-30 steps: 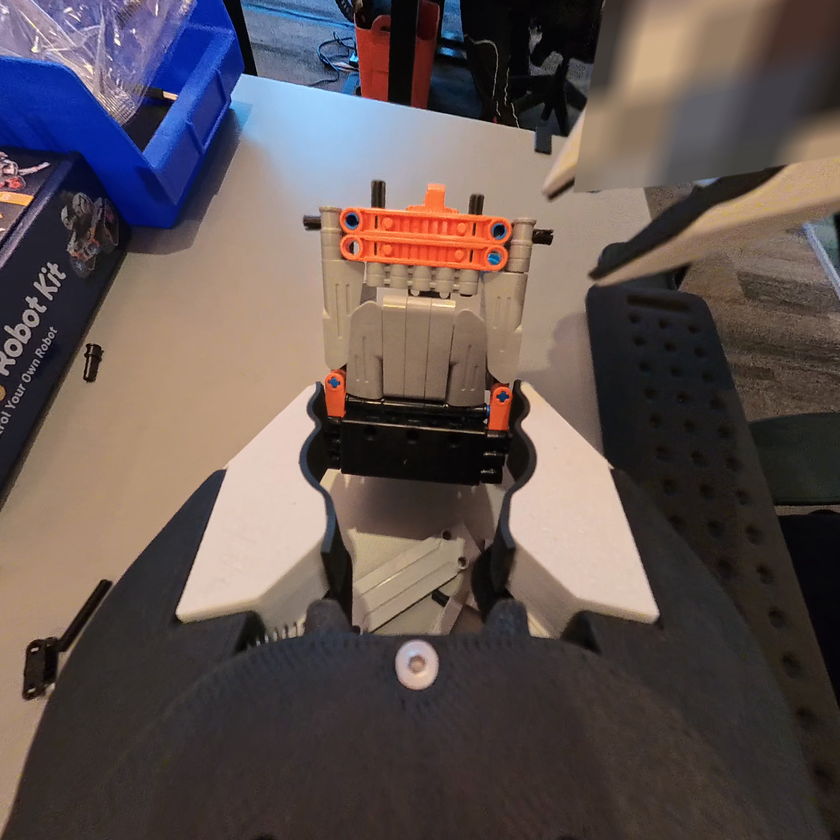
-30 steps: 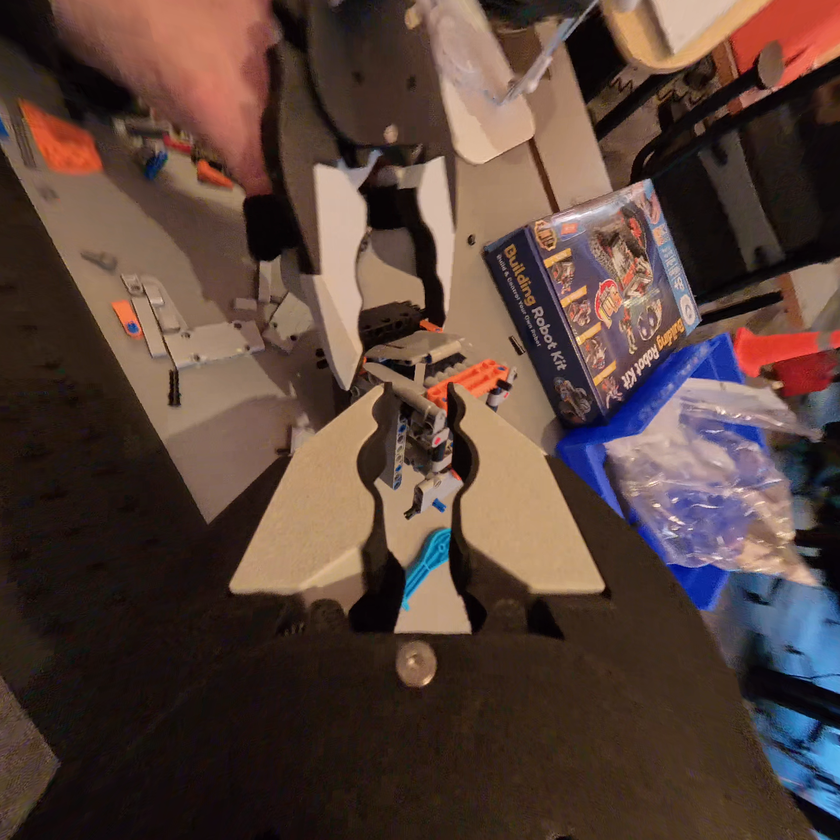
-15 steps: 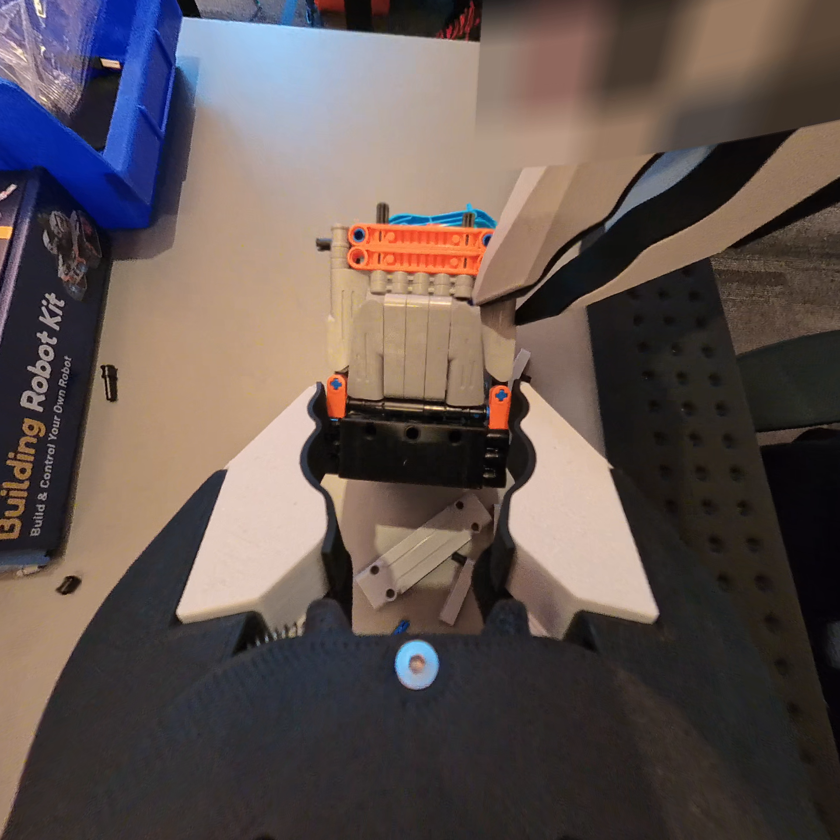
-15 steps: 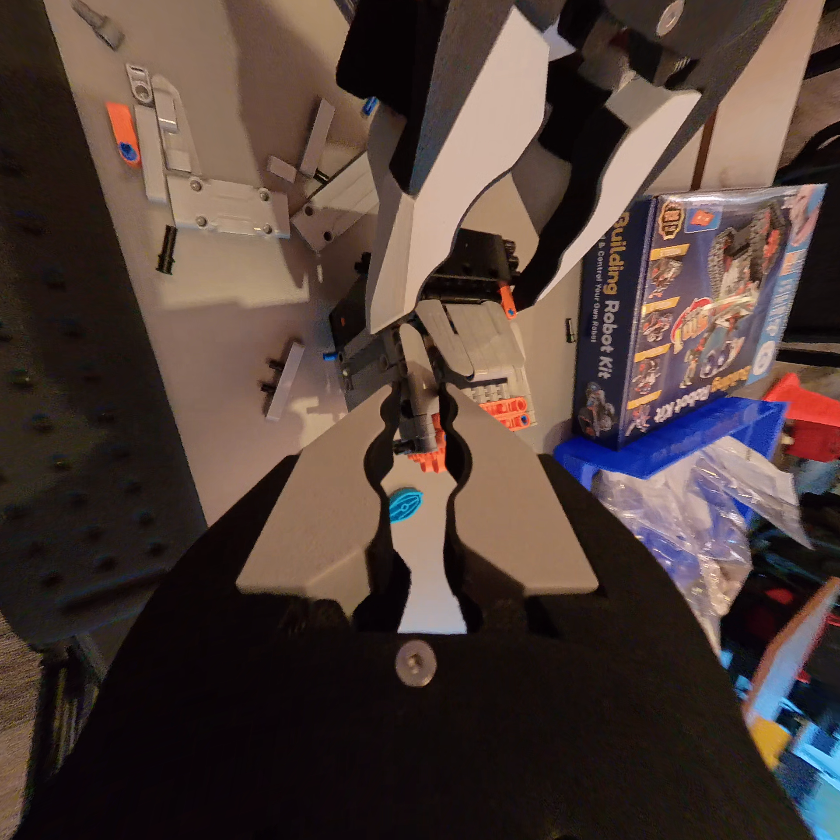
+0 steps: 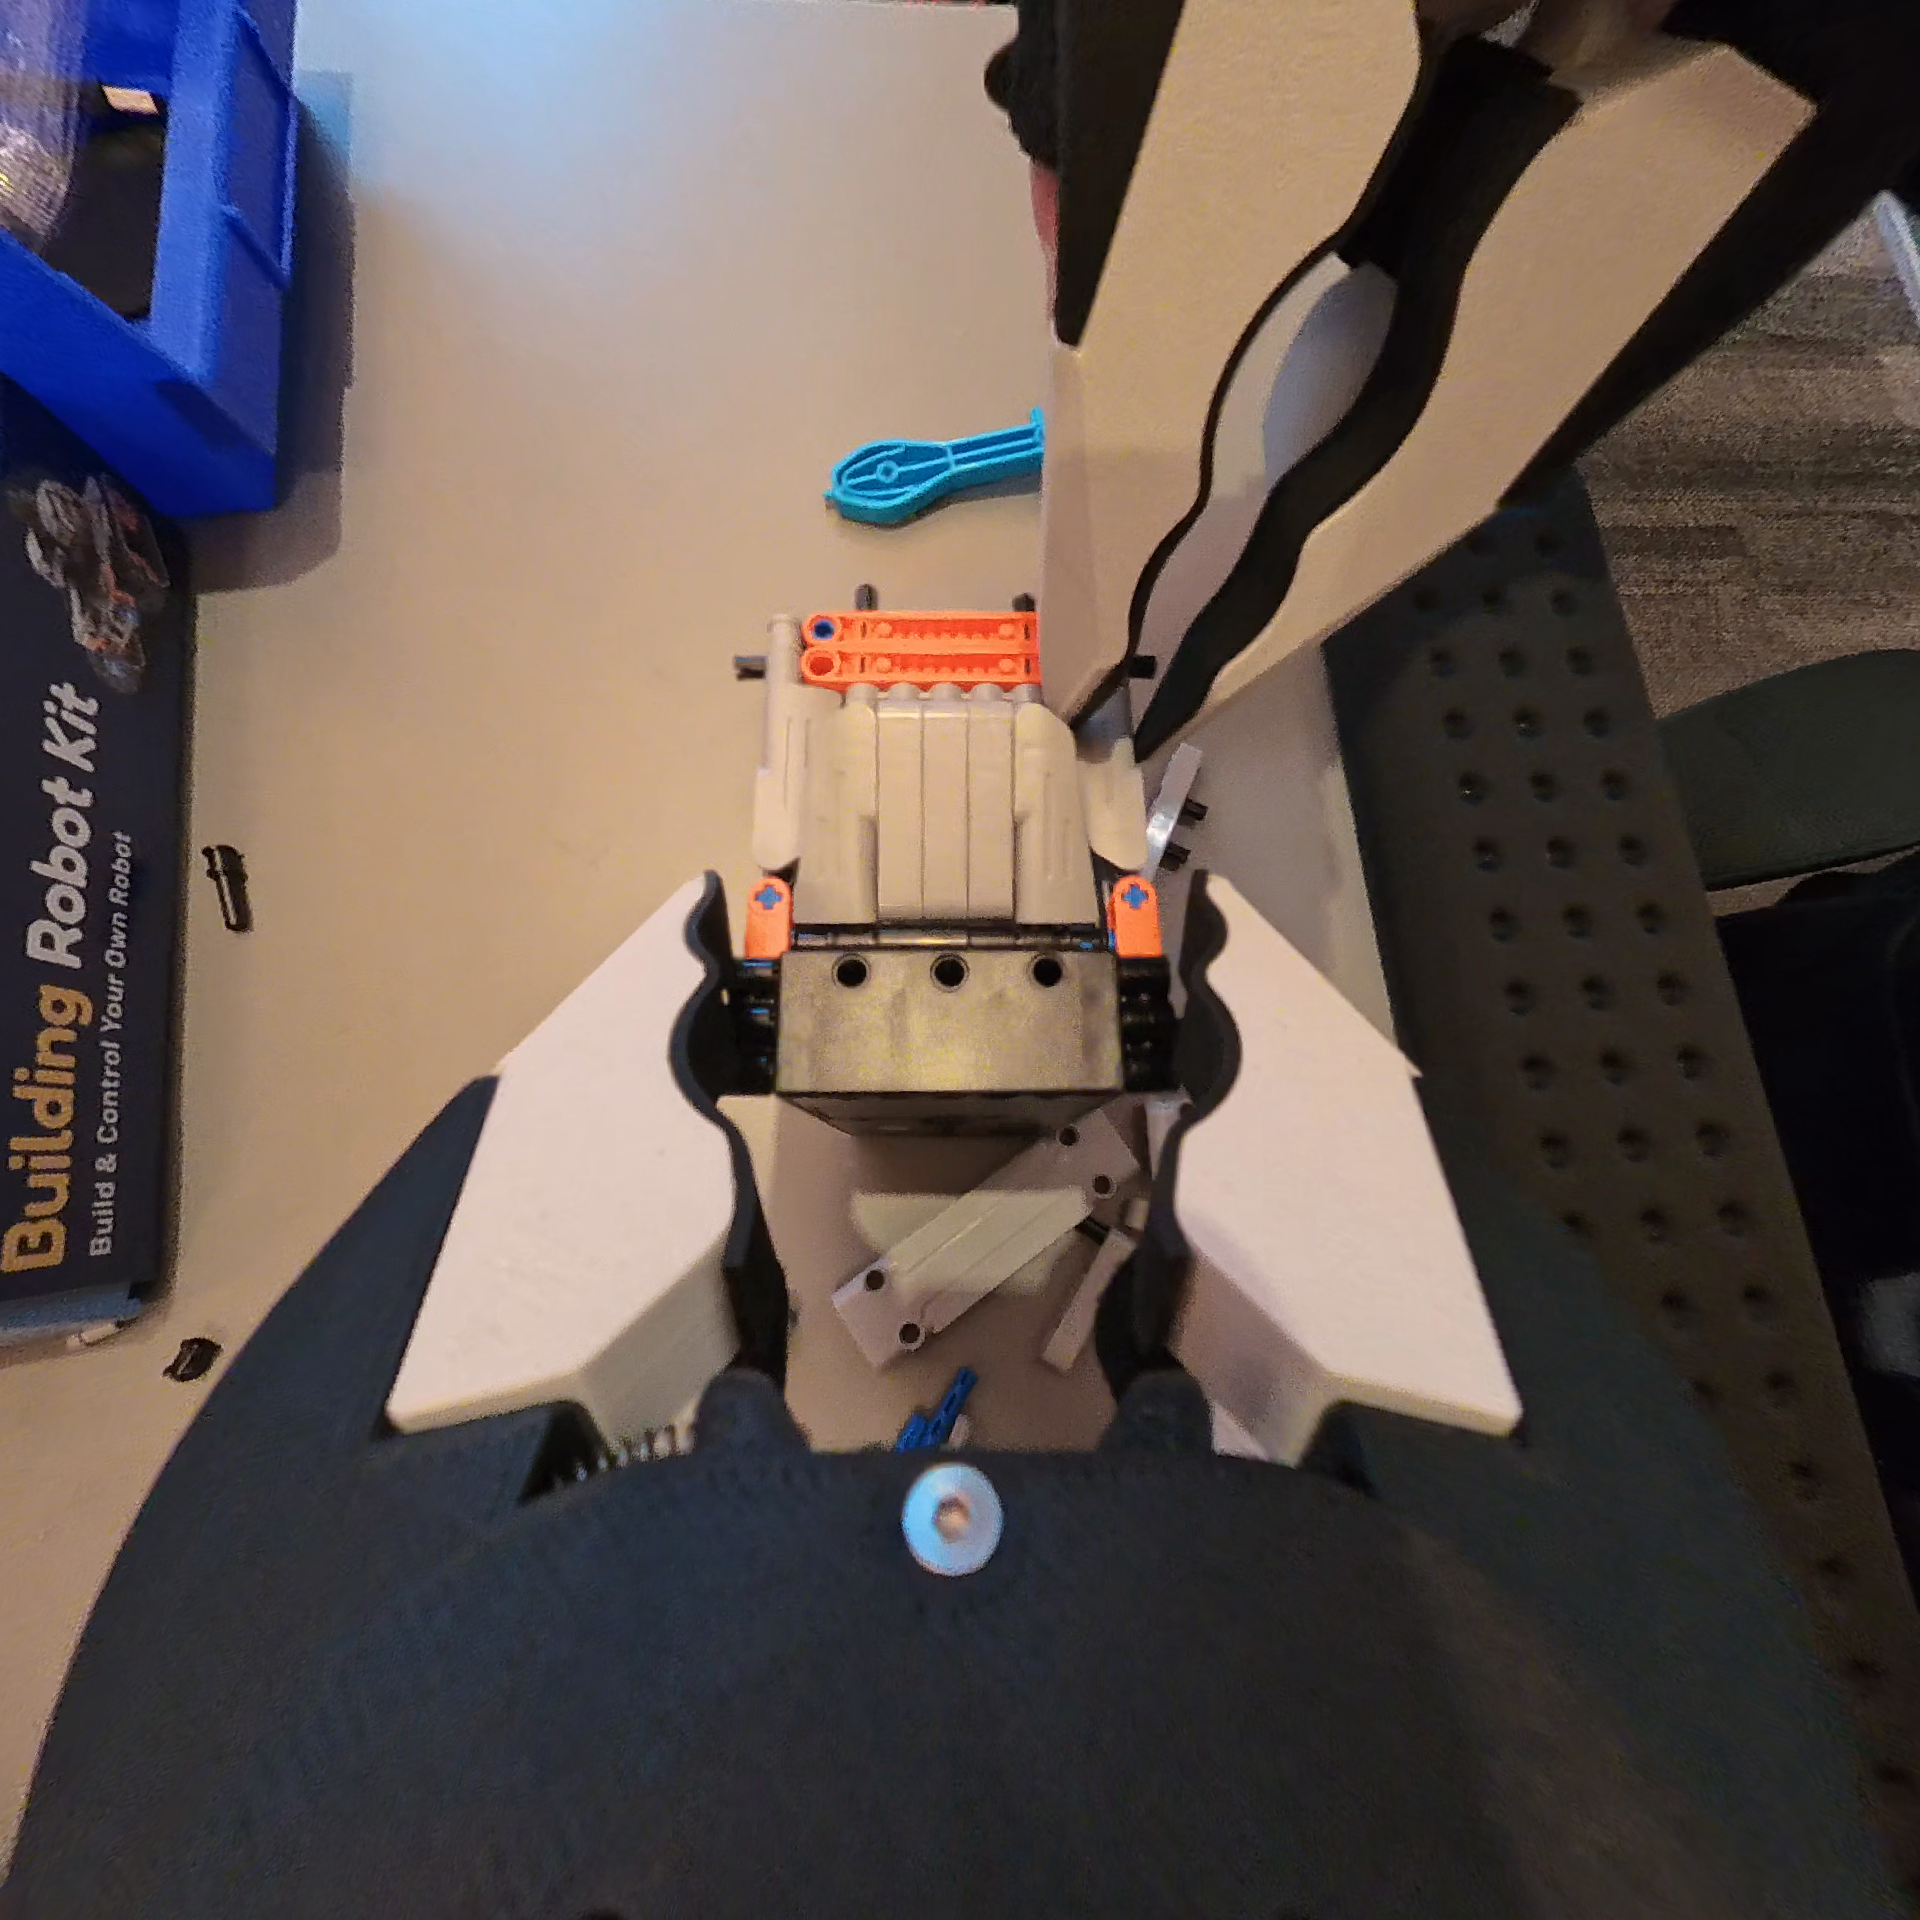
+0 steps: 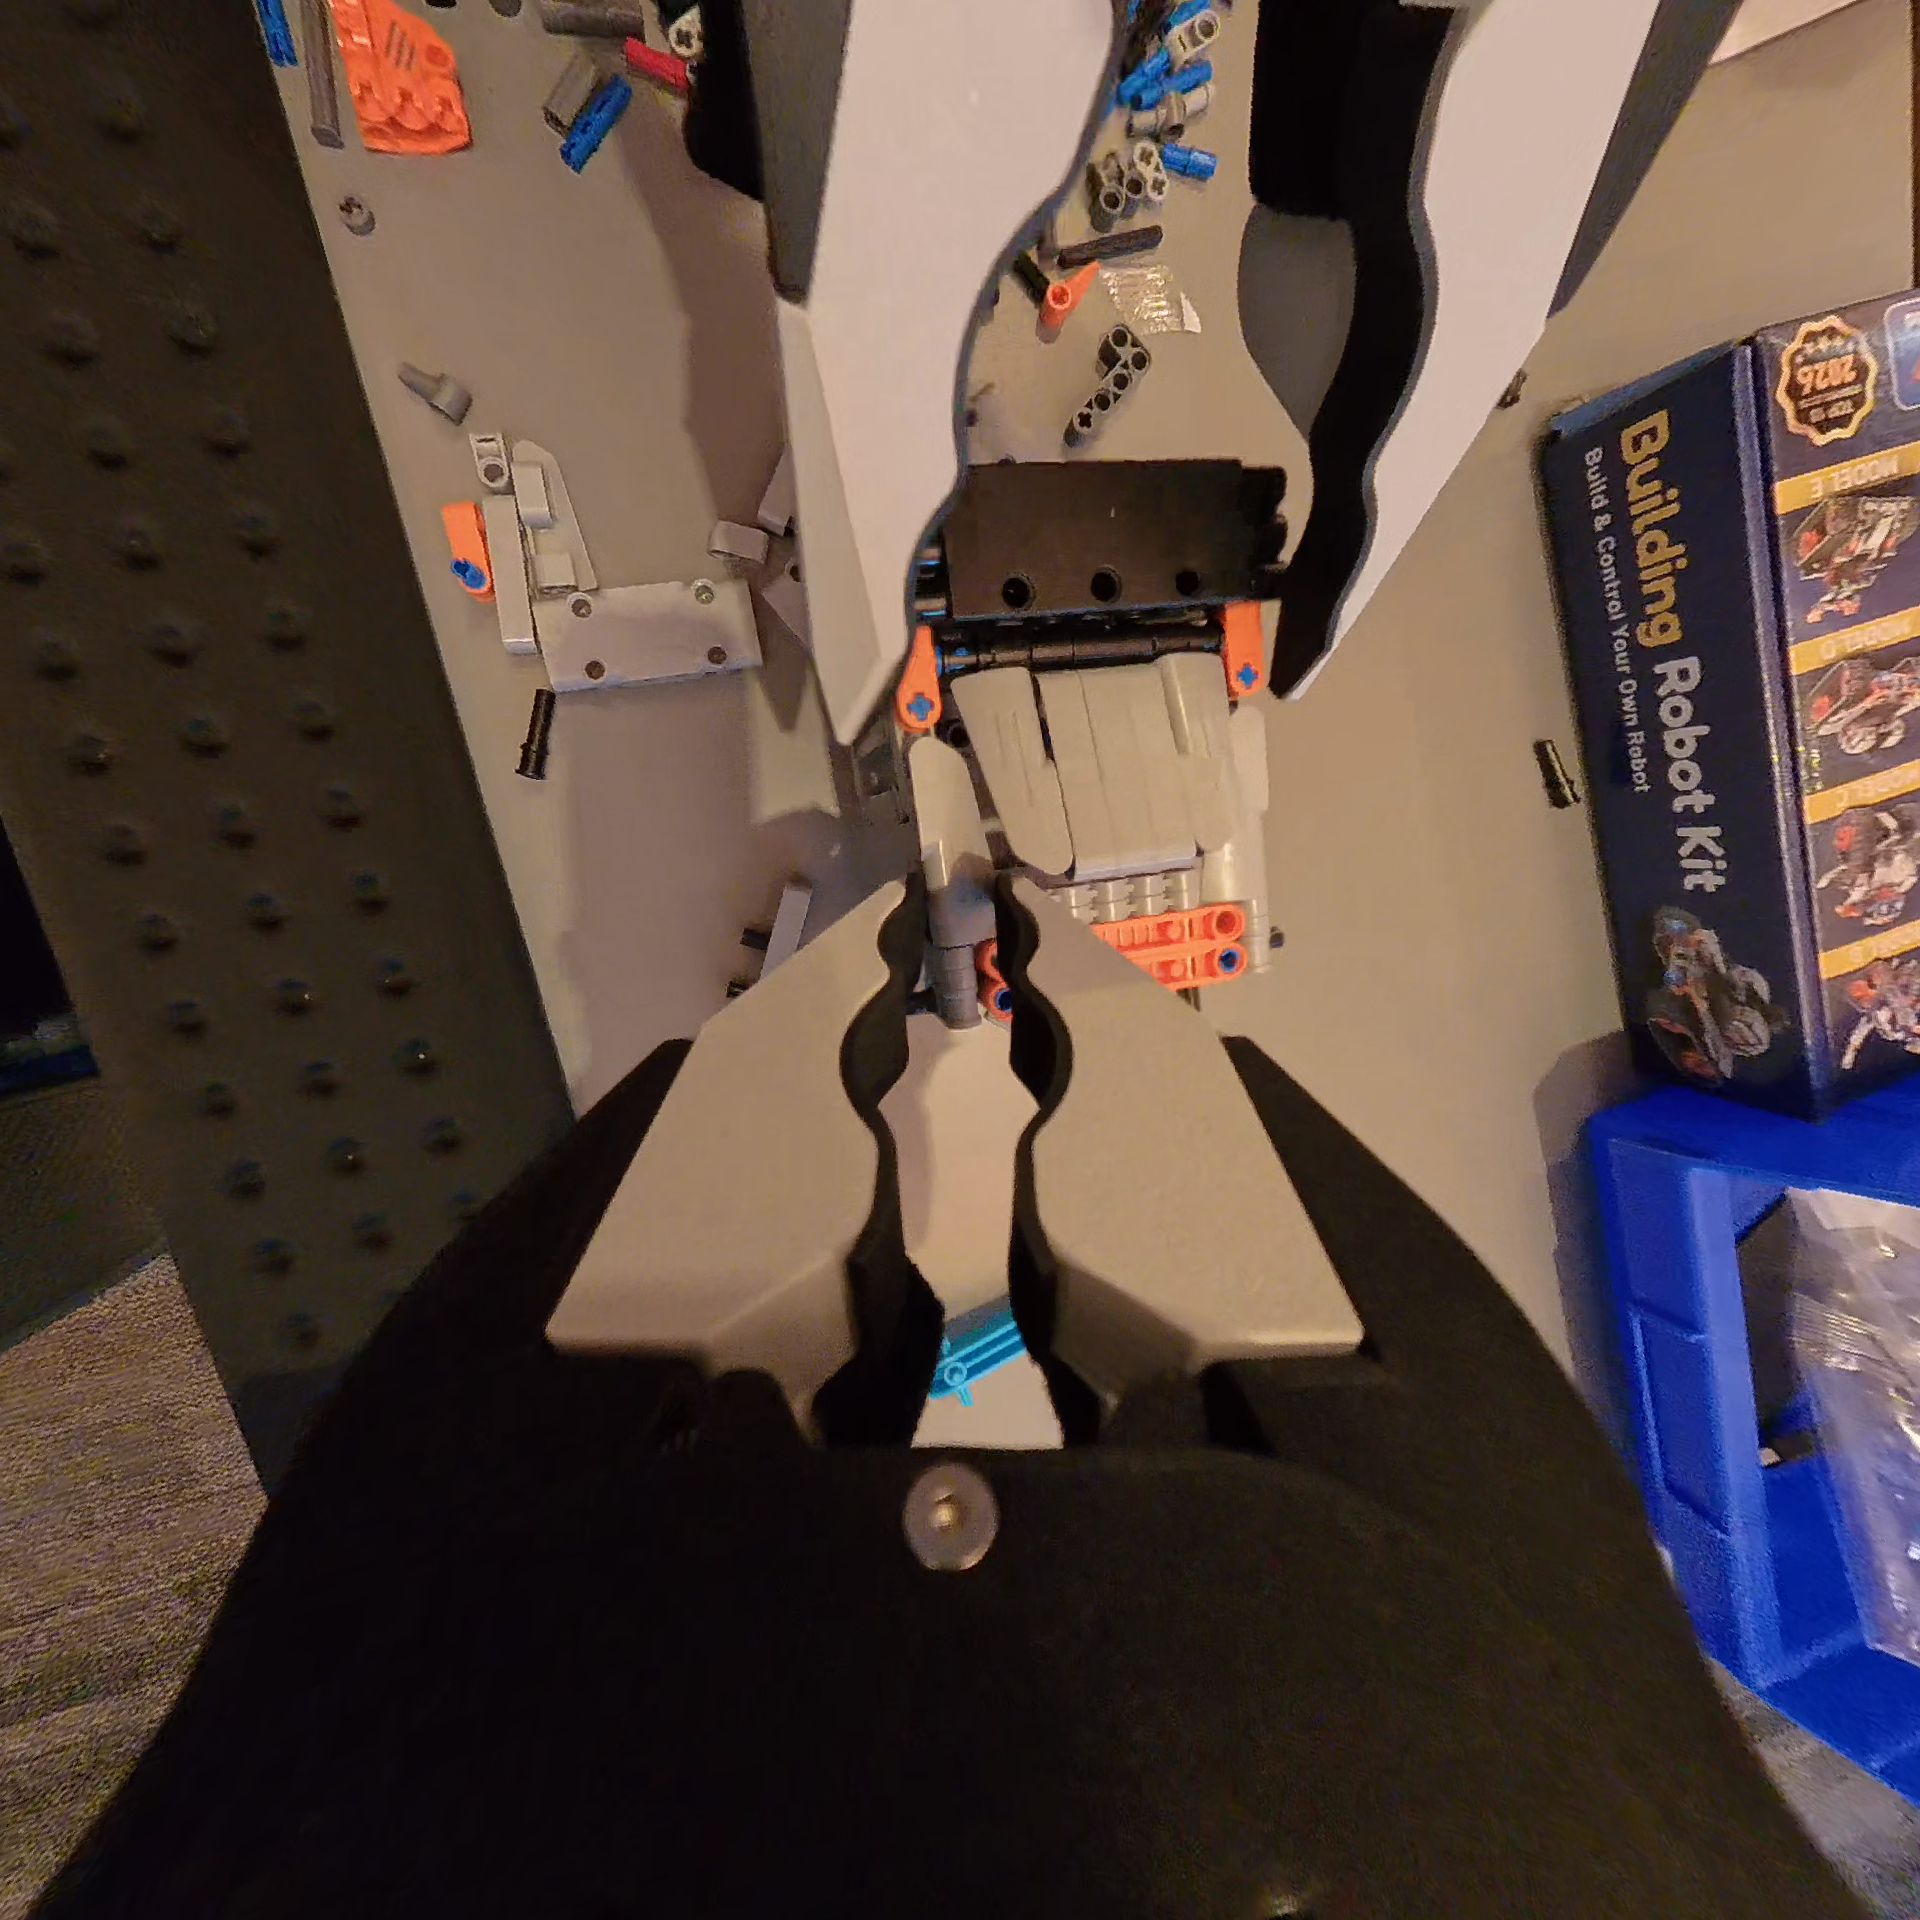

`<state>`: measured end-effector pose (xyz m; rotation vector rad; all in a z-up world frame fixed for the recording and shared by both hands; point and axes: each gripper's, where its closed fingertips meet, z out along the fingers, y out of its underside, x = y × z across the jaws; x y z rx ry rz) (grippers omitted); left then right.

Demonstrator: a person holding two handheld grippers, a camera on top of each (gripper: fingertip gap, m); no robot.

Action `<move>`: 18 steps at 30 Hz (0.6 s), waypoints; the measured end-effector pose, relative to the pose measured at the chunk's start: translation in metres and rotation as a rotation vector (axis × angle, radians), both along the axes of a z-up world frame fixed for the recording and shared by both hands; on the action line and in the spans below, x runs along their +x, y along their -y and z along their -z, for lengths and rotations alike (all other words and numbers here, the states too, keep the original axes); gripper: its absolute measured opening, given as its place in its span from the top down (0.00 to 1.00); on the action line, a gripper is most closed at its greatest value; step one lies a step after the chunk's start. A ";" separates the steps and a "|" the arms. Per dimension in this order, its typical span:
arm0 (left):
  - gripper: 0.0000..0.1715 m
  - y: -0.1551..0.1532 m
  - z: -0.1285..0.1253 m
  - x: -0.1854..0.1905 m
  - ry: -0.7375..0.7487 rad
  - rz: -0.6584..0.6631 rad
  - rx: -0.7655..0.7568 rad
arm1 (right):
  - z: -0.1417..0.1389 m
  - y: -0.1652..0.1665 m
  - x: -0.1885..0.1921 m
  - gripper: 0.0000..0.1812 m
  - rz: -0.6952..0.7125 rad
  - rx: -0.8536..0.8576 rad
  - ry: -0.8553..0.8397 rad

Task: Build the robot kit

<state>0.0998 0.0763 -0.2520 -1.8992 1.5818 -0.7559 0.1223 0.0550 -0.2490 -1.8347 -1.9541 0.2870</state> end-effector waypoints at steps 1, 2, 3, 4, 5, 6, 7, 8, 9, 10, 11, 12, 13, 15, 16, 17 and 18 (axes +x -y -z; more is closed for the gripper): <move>0.49 0.001 -0.001 -0.001 0.005 -0.002 -0.006 | 0.001 -0.001 0.000 0.94 0.006 -0.002 0.003; 0.46 0.002 -0.001 0.000 0.007 -0.006 -0.023 | 0.002 -0.002 0.000 0.94 0.009 -0.001 0.003; 0.43 0.003 -0.001 0.002 0.007 -0.012 -0.025 | 0.003 -0.002 -0.001 0.94 0.009 -0.012 -0.004; 0.41 0.001 0.001 0.003 -0.008 -0.022 0.002 | 0.002 -0.002 -0.004 0.94 0.012 -0.025 -0.019; 0.38 -0.001 0.004 0.004 -0.033 -0.030 0.035 | 0.001 -0.002 -0.006 0.95 0.018 -0.034 -0.034; 0.36 -0.001 0.006 0.005 -0.050 -0.032 0.052 | 0.000 -0.001 -0.007 0.95 0.020 -0.045 -0.037; 0.37 -0.002 0.007 0.005 -0.063 -0.039 0.066 | 0.000 0.000 -0.008 0.95 0.015 -0.045 -0.037; 0.39 -0.005 0.009 0.004 -0.089 -0.049 0.100 | 0.000 0.000 -0.010 0.95 0.012 -0.039 -0.044; 0.42 -0.008 0.011 0.002 -0.108 -0.058 0.138 | -0.001 0.001 -0.011 0.95 0.011 -0.042 -0.053; 0.43 -0.008 0.011 0.002 -0.106 -0.055 0.147 | -0.001 0.003 -0.012 0.95 0.008 -0.047 -0.054; 0.50 -0.005 0.011 0.002 -0.100 -0.038 0.140 | -0.001 0.003 -0.011 0.95 0.010 -0.046 -0.051; 0.52 -0.006 0.011 0.001 -0.091 -0.037 0.156 | -0.002 0.003 -0.011 0.94 0.018 -0.042 -0.056; 0.52 -0.006 0.011 0.000 -0.080 -0.031 0.170 | -0.004 0.004 -0.011 0.93 0.023 -0.047 -0.070; 0.52 -0.006 0.011 -0.001 -0.078 -0.026 0.180 | -0.004 0.006 -0.008 0.90 0.025 -0.053 -0.070; 0.51 -0.006 0.012 -0.002 -0.081 -0.025 0.181 | -0.002 0.004 -0.006 0.87 0.031 -0.041 -0.055; 0.51 -0.006 0.012 -0.002 -0.078 -0.019 0.182 | -0.002 0.003 -0.004 0.86 0.031 -0.030 -0.055; 0.50 -0.005 0.011 -0.001 -0.073 -0.013 0.179 | -0.004 0.002 -0.004 0.86 0.032 -0.030 -0.071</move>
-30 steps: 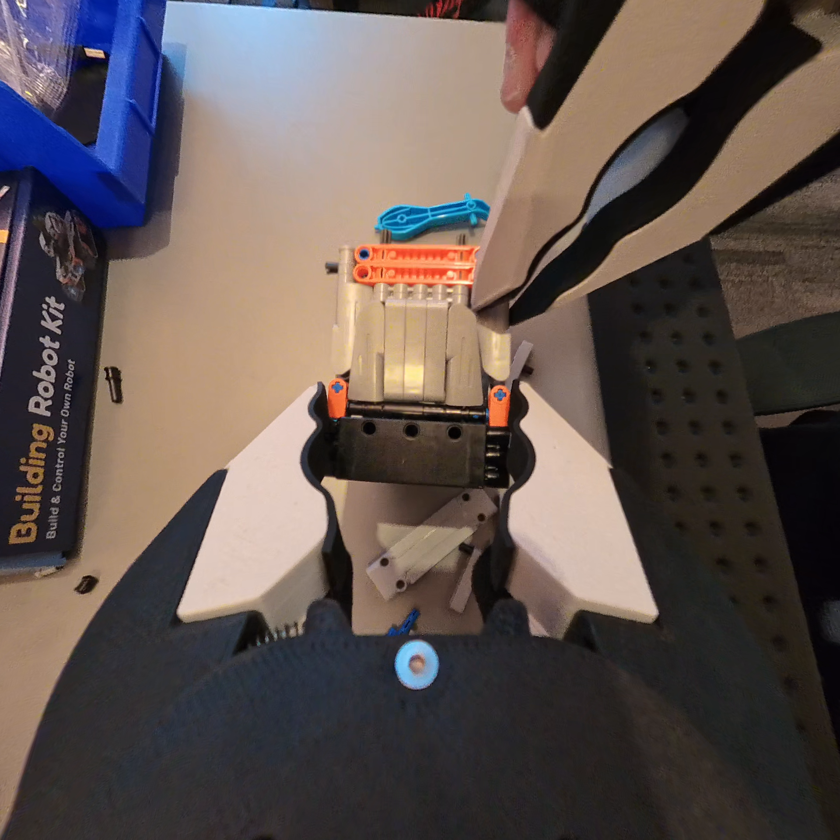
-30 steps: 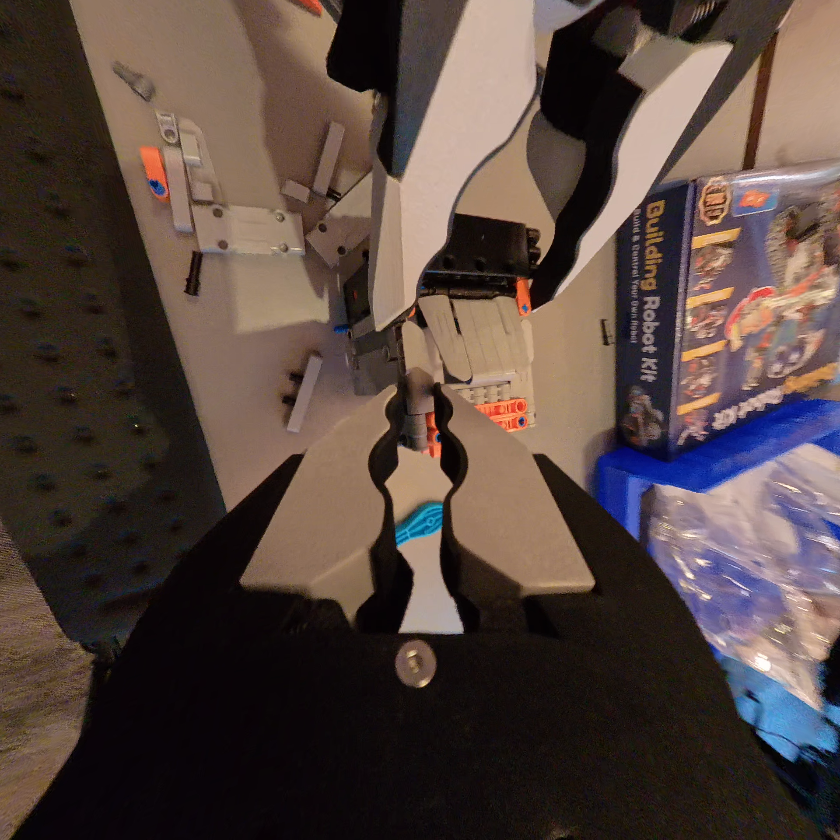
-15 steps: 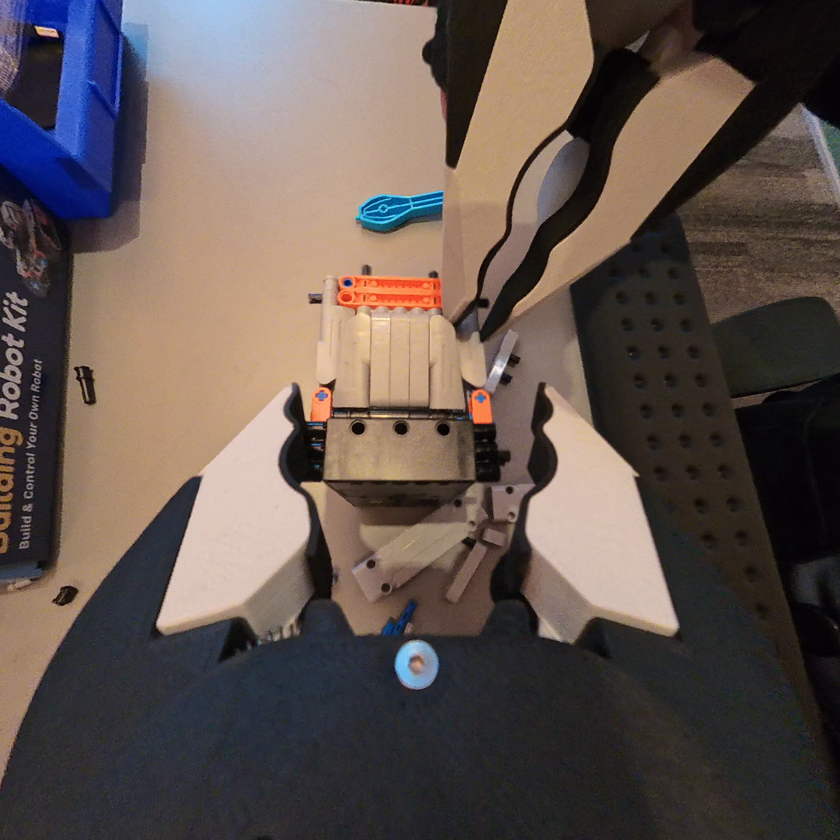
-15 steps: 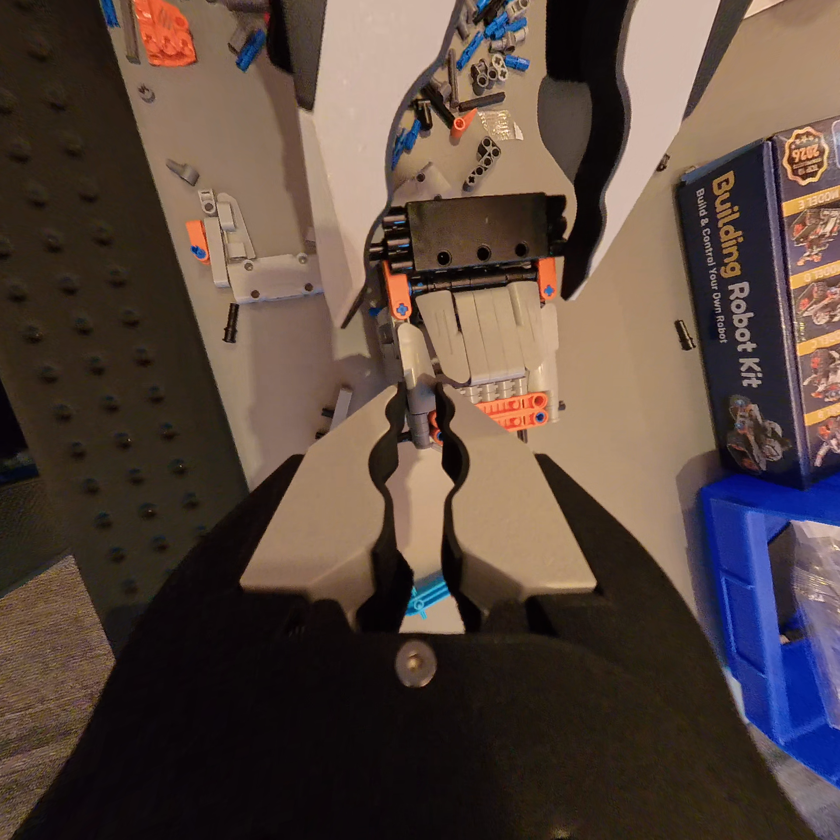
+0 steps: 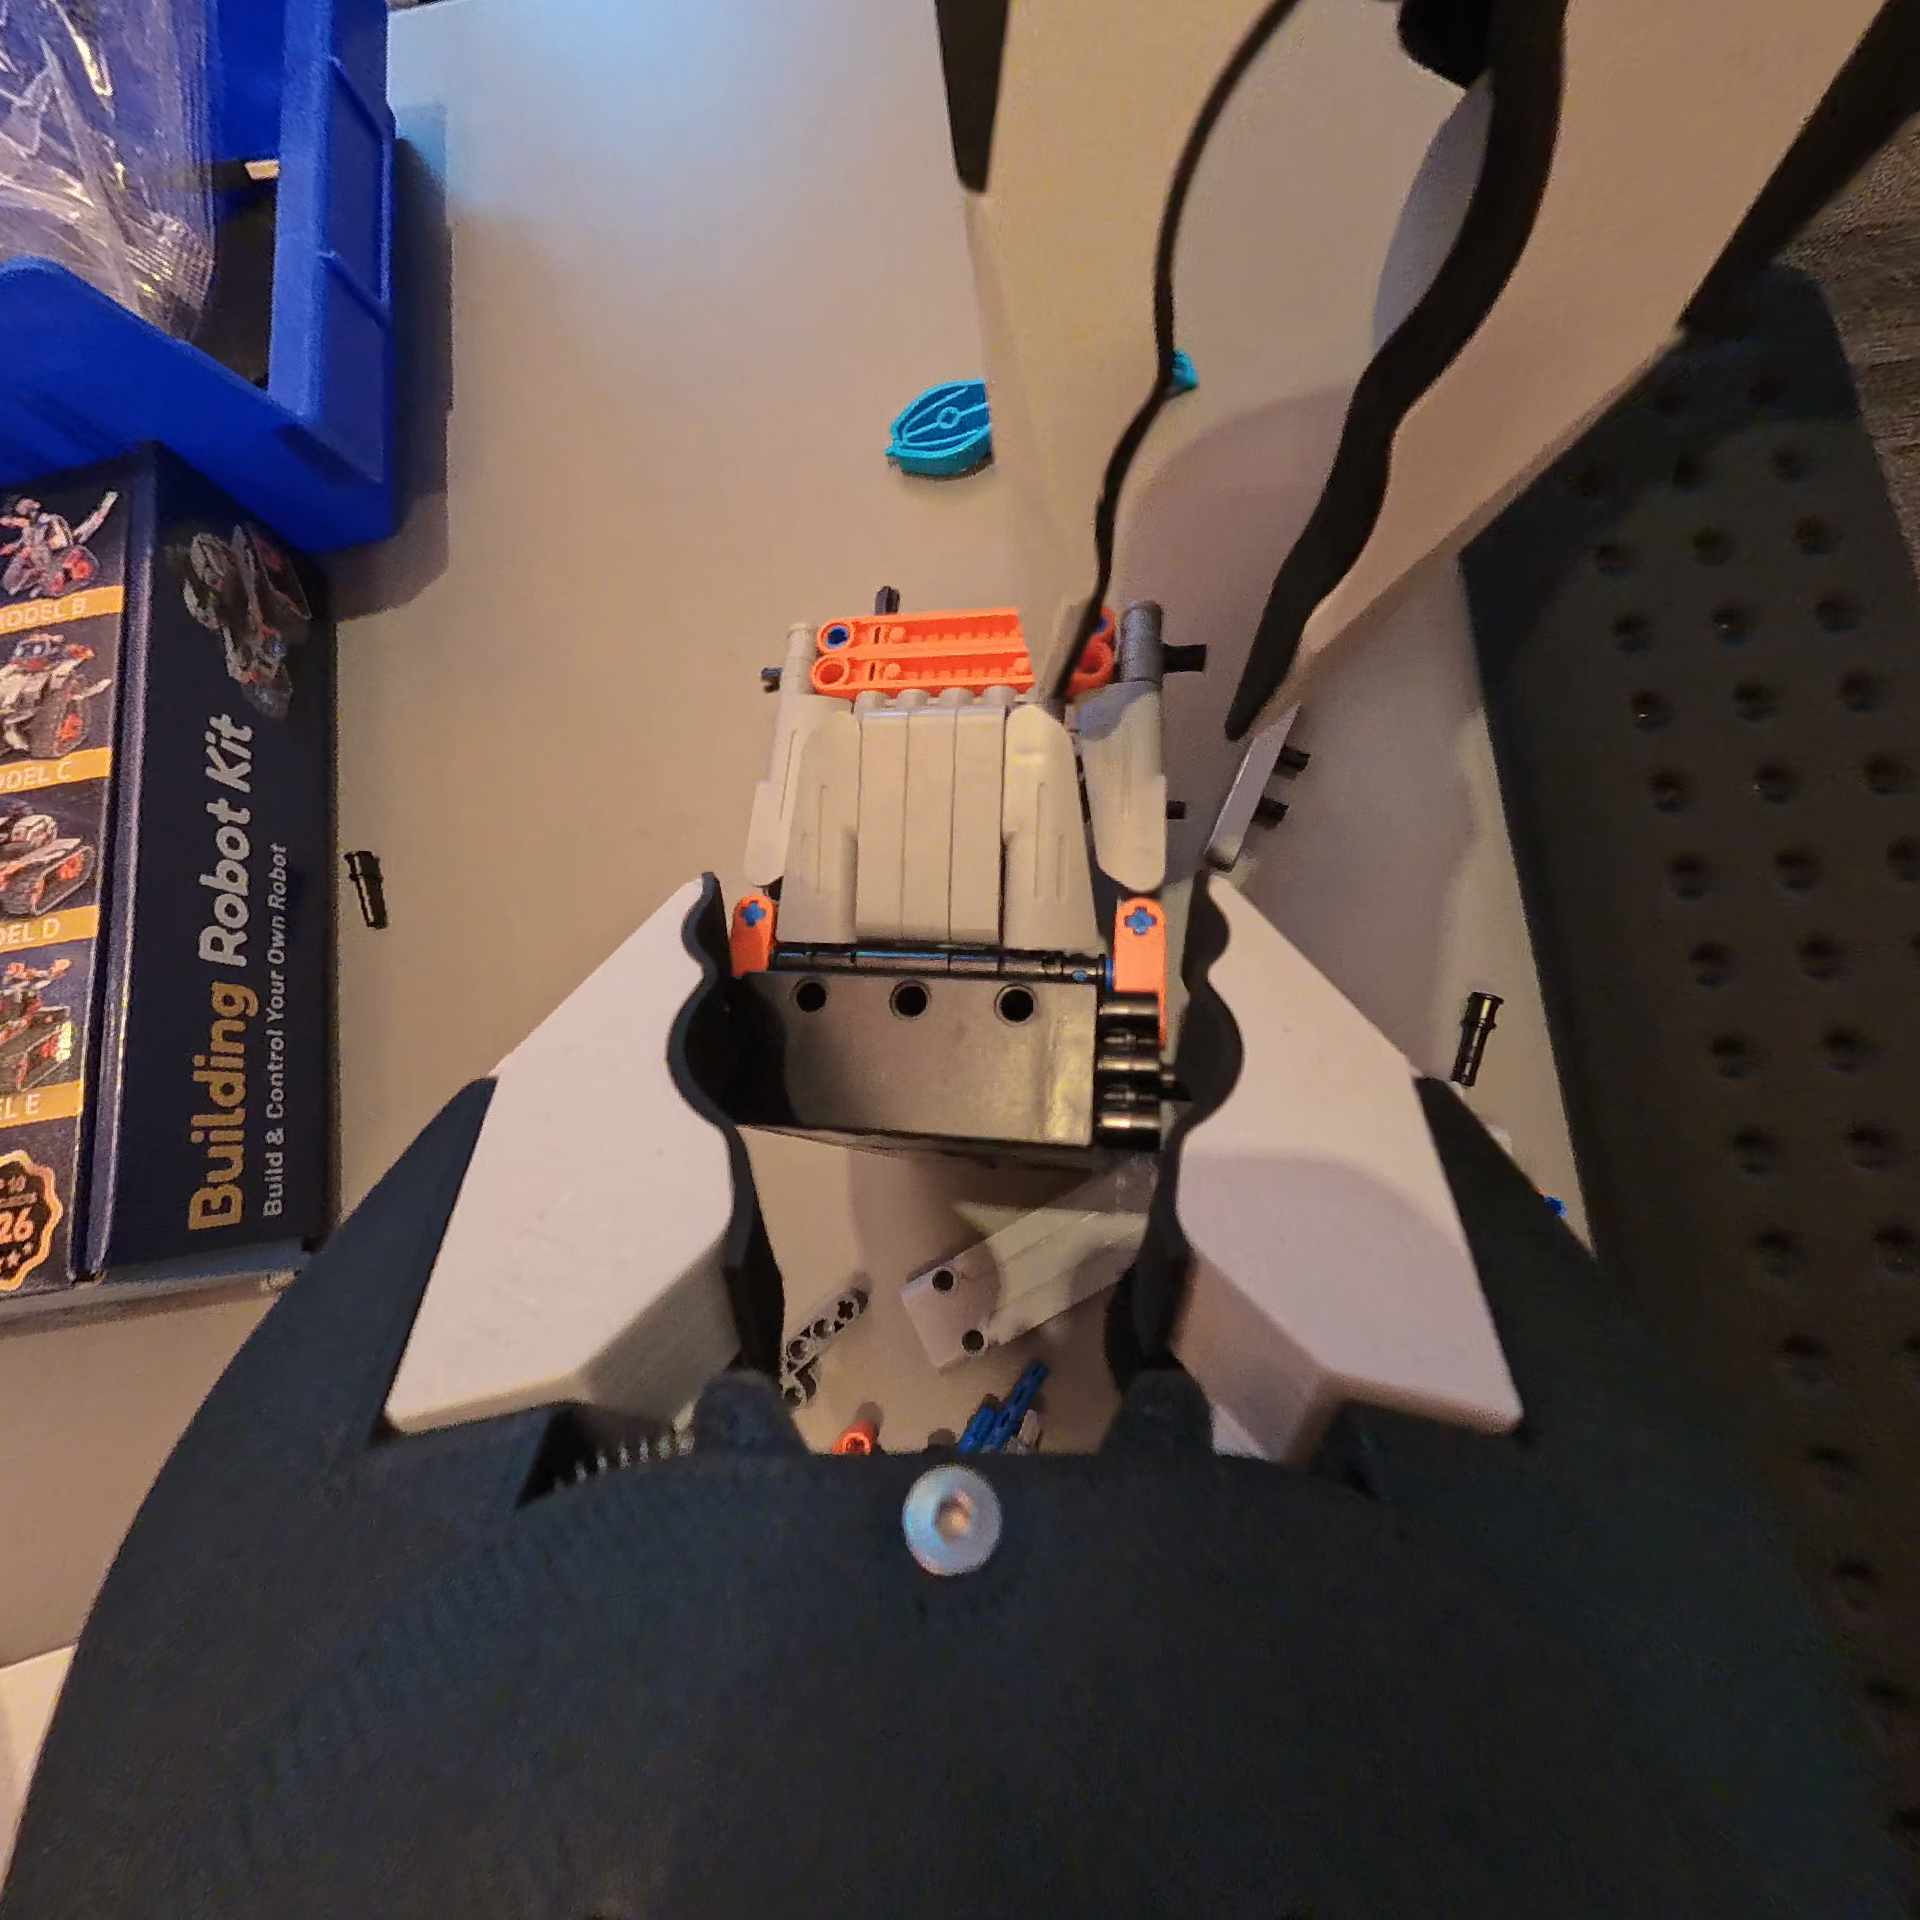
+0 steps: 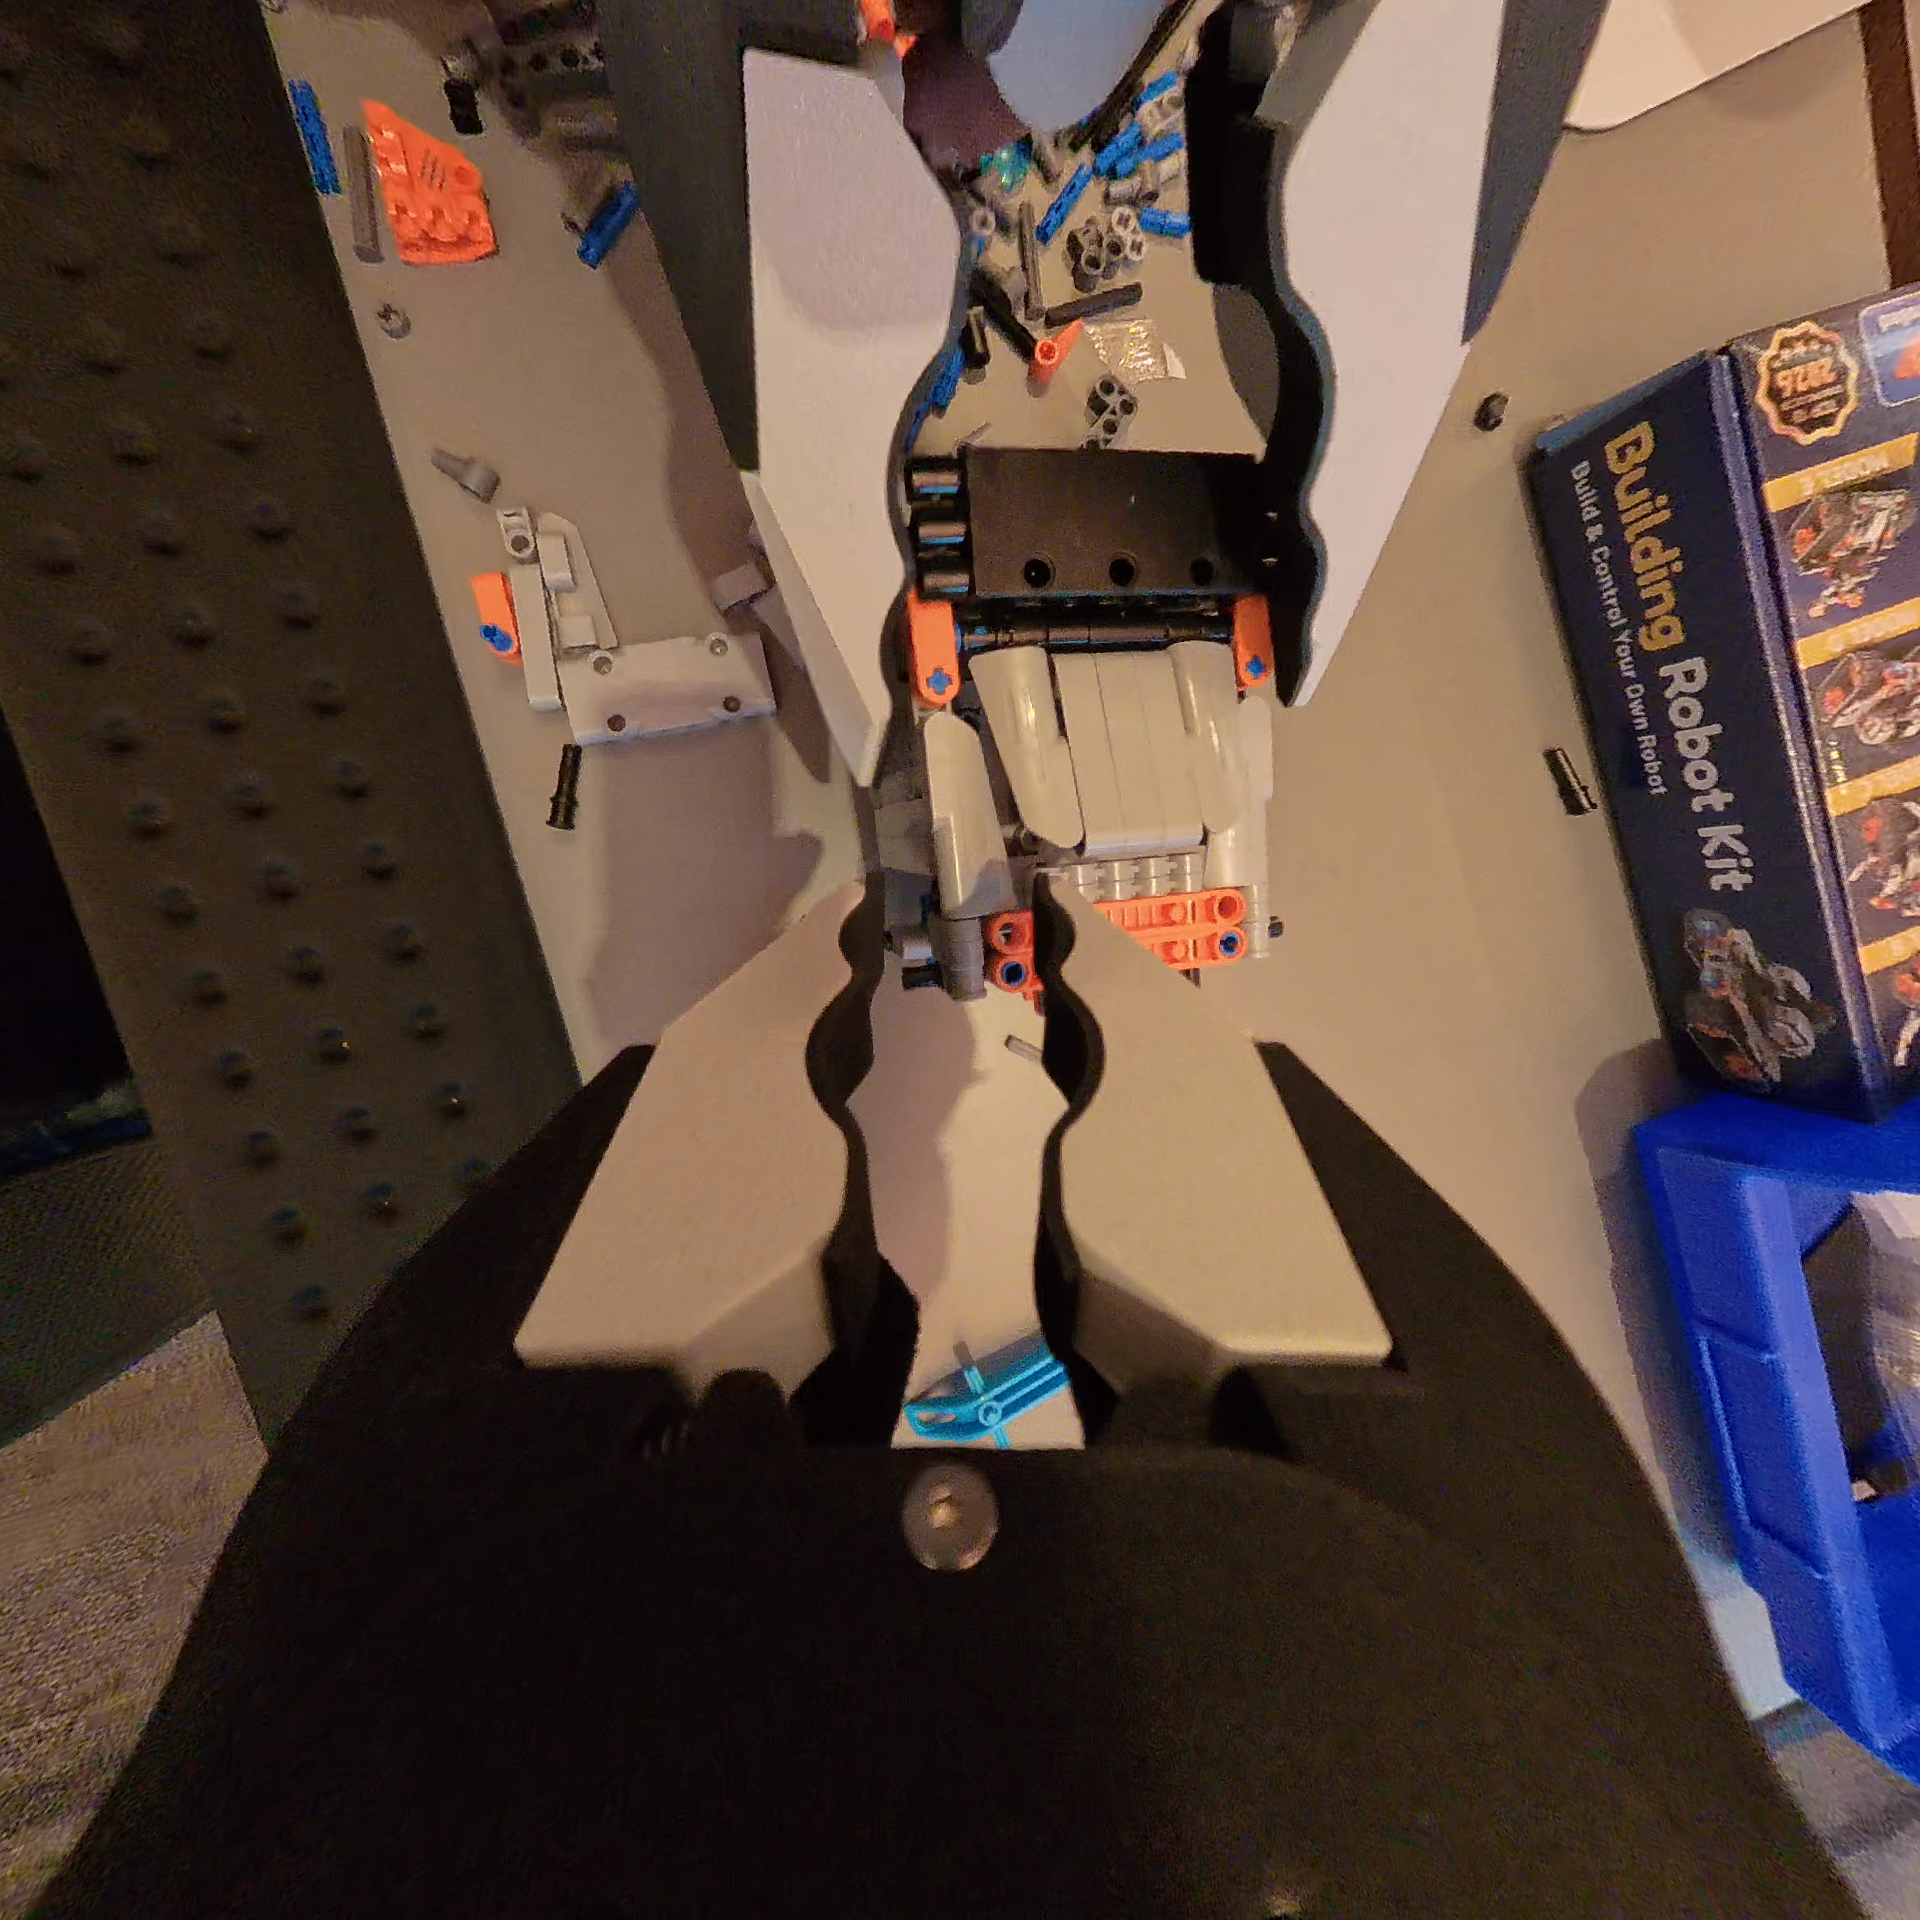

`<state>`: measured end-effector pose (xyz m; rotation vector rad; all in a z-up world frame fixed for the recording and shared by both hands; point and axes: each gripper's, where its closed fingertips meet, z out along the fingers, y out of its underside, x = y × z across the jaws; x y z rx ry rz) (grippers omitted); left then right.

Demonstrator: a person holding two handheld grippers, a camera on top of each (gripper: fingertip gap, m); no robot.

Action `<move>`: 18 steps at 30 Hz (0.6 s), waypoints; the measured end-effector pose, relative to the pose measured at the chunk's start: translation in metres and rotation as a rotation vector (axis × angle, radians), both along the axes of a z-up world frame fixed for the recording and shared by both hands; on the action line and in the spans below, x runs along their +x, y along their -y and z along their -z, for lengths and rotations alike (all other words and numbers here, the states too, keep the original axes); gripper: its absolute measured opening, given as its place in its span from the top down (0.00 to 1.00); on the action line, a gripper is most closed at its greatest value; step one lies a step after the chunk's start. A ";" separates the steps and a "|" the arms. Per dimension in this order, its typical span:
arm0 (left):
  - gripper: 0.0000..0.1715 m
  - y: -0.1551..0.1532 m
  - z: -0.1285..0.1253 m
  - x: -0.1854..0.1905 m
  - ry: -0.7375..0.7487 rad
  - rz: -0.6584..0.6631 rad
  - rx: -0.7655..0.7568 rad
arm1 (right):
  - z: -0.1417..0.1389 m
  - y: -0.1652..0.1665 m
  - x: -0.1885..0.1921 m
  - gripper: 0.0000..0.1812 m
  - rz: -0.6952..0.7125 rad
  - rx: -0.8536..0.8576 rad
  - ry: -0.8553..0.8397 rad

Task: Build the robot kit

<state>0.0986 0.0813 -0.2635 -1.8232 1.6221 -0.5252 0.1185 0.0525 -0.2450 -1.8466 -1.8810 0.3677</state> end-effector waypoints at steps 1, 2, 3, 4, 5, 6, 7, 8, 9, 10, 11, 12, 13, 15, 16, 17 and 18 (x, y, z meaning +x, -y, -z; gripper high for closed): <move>0.49 0.001 0.000 0.000 0.004 0.008 0.000 | -0.002 -0.001 0.000 0.85 0.006 -0.006 -0.017; 0.46 0.001 0.000 0.000 0.003 0.010 -0.001 | -0.002 -0.001 0.001 0.84 0.010 -0.009 -0.023; 0.44 0.001 0.002 0.000 -0.002 0.010 -0.011 | 0.000 -0.002 0.003 0.83 0.008 -0.007 -0.015; 0.44 0.000 0.001 0.000 0.001 0.007 -0.012 | 0.003 -0.003 0.004 0.83 0.007 -0.003 -0.003; 0.44 0.000 0.001 0.000 0.002 0.009 -0.011 | 0.006 -0.002 0.005 0.84 0.006 -0.009 0.008; 0.42 0.000 0.002 0.000 -0.004 0.010 -0.011 | 0.009 -0.002 0.005 0.86 0.002 -0.012 0.019; 0.41 0.000 0.002 0.001 -0.008 0.007 -0.008 | 0.011 -0.002 0.006 0.86 -0.003 -0.005 0.021; 0.41 -0.001 0.002 0.001 -0.013 0.008 -0.005 | 0.012 -0.002 0.006 0.86 -0.004 -0.005 0.019; 0.39 -0.001 0.003 0.002 -0.022 0.007 -0.001 | 0.013 -0.002 0.005 0.87 -0.005 -0.009 0.017; 0.37 -0.001 0.005 0.002 -0.038 0.008 0.005 | 0.013 -0.001 0.005 0.87 -0.011 -0.007 0.012; 0.35 -0.003 0.008 0.004 -0.054 0.007 0.016 | 0.013 0.000 0.003 0.92 -0.020 -0.004 0.002; 0.33 -0.002 0.011 0.006 -0.064 0.011 0.016 | 0.012 0.001 0.002 0.94 -0.026 0.001 -0.010; 0.32 -0.001 0.015 0.008 -0.072 0.014 0.003 | 0.012 0.002 0.001 0.94 -0.025 0.002 -0.013; 0.31 -0.002 0.024 0.009 -0.109 0.012 -0.002 | 0.013 0.004 -0.001 0.94 -0.030 -0.001 -0.024; 0.31 -0.002 0.027 0.010 -0.118 0.012 -0.012 | 0.014 0.005 -0.002 0.94 -0.031 -0.005 -0.029; 0.31 -0.002 0.028 0.012 -0.110 0.007 -0.029 | 0.015 0.005 -0.003 0.95 -0.028 0.003 -0.032; 0.31 -0.002 0.027 0.013 -0.102 0.008 -0.038 | 0.014 0.004 -0.002 0.95 -0.027 0.010 -0.035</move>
